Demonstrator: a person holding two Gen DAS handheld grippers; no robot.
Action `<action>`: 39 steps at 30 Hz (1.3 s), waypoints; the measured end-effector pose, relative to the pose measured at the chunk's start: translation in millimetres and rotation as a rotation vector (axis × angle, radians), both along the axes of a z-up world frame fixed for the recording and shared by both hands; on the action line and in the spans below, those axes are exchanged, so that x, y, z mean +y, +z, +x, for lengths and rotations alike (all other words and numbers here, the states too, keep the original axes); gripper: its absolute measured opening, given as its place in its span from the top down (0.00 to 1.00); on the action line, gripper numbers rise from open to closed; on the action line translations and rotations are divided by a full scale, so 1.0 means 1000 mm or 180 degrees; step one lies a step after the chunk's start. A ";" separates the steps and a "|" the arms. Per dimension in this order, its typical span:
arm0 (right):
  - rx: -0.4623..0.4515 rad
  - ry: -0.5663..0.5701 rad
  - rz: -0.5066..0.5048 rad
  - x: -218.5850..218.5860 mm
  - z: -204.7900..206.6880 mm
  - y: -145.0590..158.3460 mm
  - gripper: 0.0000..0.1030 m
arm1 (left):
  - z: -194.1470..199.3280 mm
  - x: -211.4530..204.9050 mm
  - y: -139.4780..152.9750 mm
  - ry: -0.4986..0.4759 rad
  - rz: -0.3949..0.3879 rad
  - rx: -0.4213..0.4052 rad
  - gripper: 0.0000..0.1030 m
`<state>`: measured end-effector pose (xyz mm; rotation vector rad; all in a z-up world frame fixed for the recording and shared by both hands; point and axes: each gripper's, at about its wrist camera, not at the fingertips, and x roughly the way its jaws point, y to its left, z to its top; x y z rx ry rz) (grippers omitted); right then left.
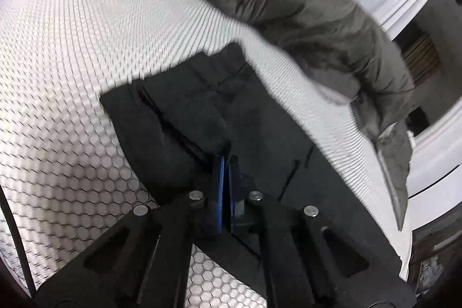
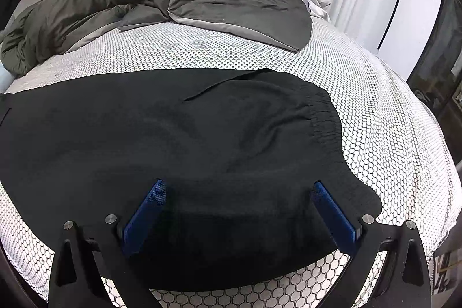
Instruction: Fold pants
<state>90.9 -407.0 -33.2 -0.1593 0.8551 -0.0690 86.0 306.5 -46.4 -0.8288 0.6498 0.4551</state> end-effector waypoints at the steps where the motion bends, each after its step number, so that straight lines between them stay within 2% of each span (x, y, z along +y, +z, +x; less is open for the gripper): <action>1: -0.0003 -0.0003 0.0000 -0.001 0.001 0.000 0.00 | -0.007 -0.002 0.008 0.0022 0.0075 -0.0064 1.00; 5: -0.0009 -0.0008 0.0007 -0.003 0.003 0.000 0.00 | -0.034 -0.006 0.018 0.0059 0.0106 -0.0213 1.00; 8: 0.0011 -0.0005 -0.0010 -0.003 0.004 -0.001 0.00 | -0.035 0.002 0.006 0.0074 0.0045 -0.0025 1.00; 12: 0.0032 0.0031 -0.0046 0.003 0.007 -0.004 0.00 | -0.035 0.013 -0.006 0.0175 0.0087 0.0210 1.00; 17: 0.0051 0.0096 -0.0106 0.007 0.012 -0.007 0.00 | -0.042 0.011 -0.002 0.0181 0.0083 0.0142 1.00; 20: 0.0039 0.0100 -0.0112 0.005 0.012 -0.006 0.00 | -0.047 0.006 0.008 0.0296 0.0276 0.0204 0.99; 21: 0.0028 0.0091 -0.0105 0.004 0.011 -0.005 0.00 | -0.049 0.003 0.014 0.0368 0.0375 0.0201 0.96; 22: 0.0013 0.0071 -0.0092 0.003 0.011 -0.004 0.00 | -0.050 0.002 0.017 0.0415 0.0414 0.0206 0.76; 23: -0.0001 0.0057 -0.0080 0.002 0.011 -0.003 0.00 | -0.050 -0.003 0.022 0.0447 0.0440 0.0186 0.45; 24: -0.0028 0.0033 -0.0047 0.001 0.010 -0.001 0.00 | -0.050 -0.009 0.029 0.0413 0.0449 0.0151 0.30; 25: -0.0045 0.0026 -0.0013 0.002 0.010 0.001 0.00 | -0.047 -0.017 0.032 0.0332 0.0472 0.0098 0.18; 27: -0.0062 0.0095 0.0084 0.009 0.009 0.002 0.00 | -0.028 -0.046 0.041 -0.0120 0.0619 0.0029 0.18; 28: -0.0044 0.0195 0.0097 0.017 0.008 0.002 0.00 | -0.017 -0.065 0.042 -0.0404 0.0711 0.0066 0.14; 29: -0.0032 0.0330 0.0044 0.028 0.007 0.000 0.00 | -0.008 -0.082 0.042 -0.0628 0.0788 0.0108 0.05; 30: -0.0031 0.0482 -0.0073 0.042 0.006 -0.003 0.00 | 0.004 -0.107 0.040 -0.0914 0.0886 0.0160 0.00; 33: -0.0028 0.0827 -0.0291 0.075 0.000 -0.013 0.00 | 0.024 -0.175 0.035 -0.1719 0.1097 0.0189 0.01; 35: -0.0008 0.0966 -0.0236 0.091 -0.003 -0.017 0.00 | 0.036 -0.221 0.028 -0.2231 0.1328 0.0273 0.01; 37: 0.0080 0.1080 -0.0196 0.102 -0.004 -0.023 0.00 | 0.044 -0.248 0.014 -0.2495 0.1601 0.0508 0.01; 39: 0.0152 0.1100 -0.0302 0.103 -0.002 -0.030 0.00 | 0.048 -0.254 -0.002 -0.2529 0.1751 0.0787 0.01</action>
